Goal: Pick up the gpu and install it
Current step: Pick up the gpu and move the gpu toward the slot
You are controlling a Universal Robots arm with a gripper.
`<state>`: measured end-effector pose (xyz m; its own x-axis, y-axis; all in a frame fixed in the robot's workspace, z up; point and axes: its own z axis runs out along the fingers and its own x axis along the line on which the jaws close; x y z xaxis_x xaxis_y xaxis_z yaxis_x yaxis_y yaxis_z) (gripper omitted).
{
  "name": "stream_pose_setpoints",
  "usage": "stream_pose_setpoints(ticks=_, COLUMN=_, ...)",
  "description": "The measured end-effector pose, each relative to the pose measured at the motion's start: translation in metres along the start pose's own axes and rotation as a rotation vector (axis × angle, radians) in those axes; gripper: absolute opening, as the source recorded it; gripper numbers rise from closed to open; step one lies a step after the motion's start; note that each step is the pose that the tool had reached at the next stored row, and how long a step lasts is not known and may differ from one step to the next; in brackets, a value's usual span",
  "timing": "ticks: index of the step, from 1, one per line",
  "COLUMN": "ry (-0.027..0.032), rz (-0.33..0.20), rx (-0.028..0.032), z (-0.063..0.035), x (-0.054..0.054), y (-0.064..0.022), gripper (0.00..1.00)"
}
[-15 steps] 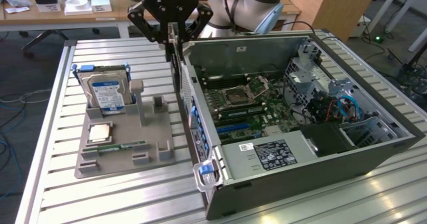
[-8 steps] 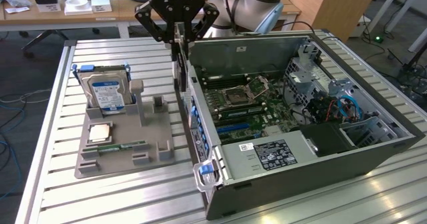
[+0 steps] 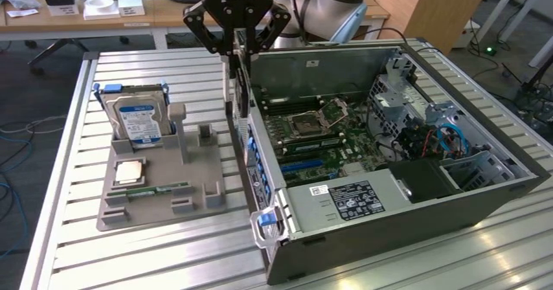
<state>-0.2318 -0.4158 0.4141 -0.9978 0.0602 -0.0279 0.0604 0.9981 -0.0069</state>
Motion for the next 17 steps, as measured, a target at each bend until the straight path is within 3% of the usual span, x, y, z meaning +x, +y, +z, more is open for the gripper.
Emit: stream_pose_setpoints(ticks=17, ry=0.0000, rz=0.000, rx=0.0000, z=0.0008, x=-0.030, y=0.0018, gripper=0.26)
